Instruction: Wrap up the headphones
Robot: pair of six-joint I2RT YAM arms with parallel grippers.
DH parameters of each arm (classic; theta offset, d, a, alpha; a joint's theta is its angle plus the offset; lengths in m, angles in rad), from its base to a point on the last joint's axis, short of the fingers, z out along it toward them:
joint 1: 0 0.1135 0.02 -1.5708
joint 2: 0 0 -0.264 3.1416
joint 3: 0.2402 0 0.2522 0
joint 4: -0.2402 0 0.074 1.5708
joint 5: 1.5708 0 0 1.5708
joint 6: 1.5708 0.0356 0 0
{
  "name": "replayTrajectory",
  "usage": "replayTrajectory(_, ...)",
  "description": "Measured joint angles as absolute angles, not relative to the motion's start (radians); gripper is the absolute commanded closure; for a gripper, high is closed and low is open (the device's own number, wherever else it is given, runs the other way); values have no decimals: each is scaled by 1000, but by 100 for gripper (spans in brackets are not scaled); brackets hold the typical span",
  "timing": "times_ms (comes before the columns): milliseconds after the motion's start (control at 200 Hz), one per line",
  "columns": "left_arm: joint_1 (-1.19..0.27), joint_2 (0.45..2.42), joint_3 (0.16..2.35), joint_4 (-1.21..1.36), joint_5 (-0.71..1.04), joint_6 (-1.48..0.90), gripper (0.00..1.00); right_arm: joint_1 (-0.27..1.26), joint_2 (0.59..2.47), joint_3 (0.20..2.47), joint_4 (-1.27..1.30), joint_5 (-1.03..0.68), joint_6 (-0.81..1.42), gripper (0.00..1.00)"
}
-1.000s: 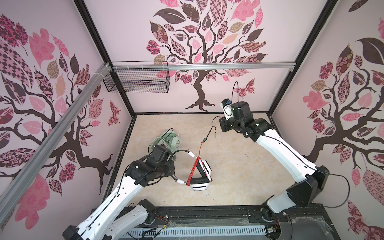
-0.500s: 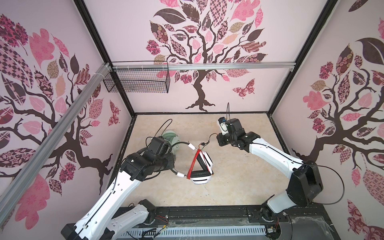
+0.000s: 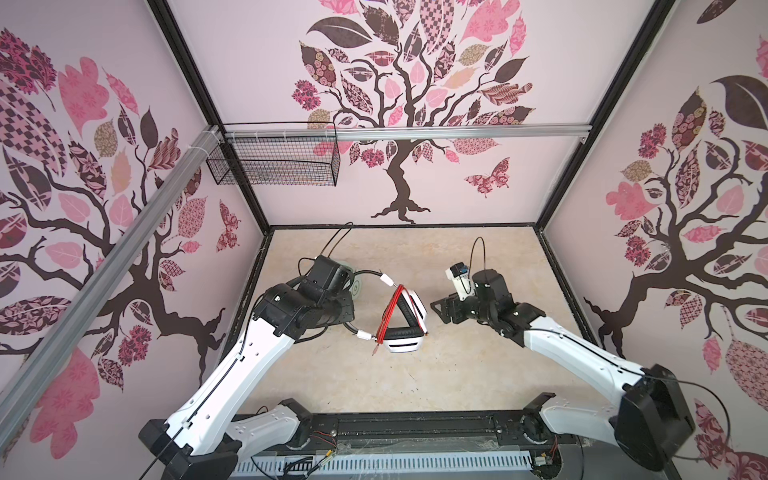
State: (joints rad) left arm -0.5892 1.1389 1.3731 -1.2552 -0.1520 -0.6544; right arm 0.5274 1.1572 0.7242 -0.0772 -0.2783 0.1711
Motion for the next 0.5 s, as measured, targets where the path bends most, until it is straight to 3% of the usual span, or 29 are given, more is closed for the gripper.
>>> replayTrajectory(215, -589, 1151, 1426, -1272, -164, -655, 100, 528, 1068, 534, 103, -501, 213, 21)
replayTrajectory(500, -589, 1154, 1461, -1280, -172, -655, 100, 528, 1043, 504, 169, -547, 250, 22)
